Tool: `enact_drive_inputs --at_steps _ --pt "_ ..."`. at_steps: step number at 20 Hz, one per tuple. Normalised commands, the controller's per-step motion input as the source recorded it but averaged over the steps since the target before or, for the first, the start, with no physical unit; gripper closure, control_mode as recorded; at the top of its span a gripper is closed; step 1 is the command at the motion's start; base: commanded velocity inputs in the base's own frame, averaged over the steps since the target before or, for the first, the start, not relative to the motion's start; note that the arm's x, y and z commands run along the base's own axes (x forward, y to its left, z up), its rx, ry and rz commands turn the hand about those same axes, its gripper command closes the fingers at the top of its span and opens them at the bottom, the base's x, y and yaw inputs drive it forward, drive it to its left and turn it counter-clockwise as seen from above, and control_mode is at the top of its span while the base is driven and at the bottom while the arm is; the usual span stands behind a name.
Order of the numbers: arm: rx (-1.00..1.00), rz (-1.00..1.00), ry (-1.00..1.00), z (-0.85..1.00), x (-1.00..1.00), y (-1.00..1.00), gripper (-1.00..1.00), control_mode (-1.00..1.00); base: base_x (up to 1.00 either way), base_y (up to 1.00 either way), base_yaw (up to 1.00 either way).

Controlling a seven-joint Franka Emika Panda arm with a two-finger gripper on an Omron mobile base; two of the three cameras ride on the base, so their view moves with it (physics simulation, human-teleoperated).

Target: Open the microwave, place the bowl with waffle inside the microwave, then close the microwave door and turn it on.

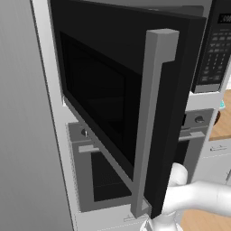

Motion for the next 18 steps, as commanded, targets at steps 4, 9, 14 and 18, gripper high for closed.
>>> enact_drive_inputs --at_steps 4,9,14,18 --pt "-0.22 -0.21 -0.01 -0.49 0.2 0.0 -1.0 -1.0 0.0 0.0 0.0" --pt "-0.27 -0.46 0.0 -0.49 0.2 -0.03 -1.0 -1.0 0.0 0.0 0.0" --pt "-0.22 -0.45 0.0 -0.42 0.04 -0.11 -1.0 -1.0 0.0 0.0 0.0" --pt "-0.17 -0.46 0.04 -0.36 0.0 -0.16 -1.0 -1.0 0.0 0.0 0.0"
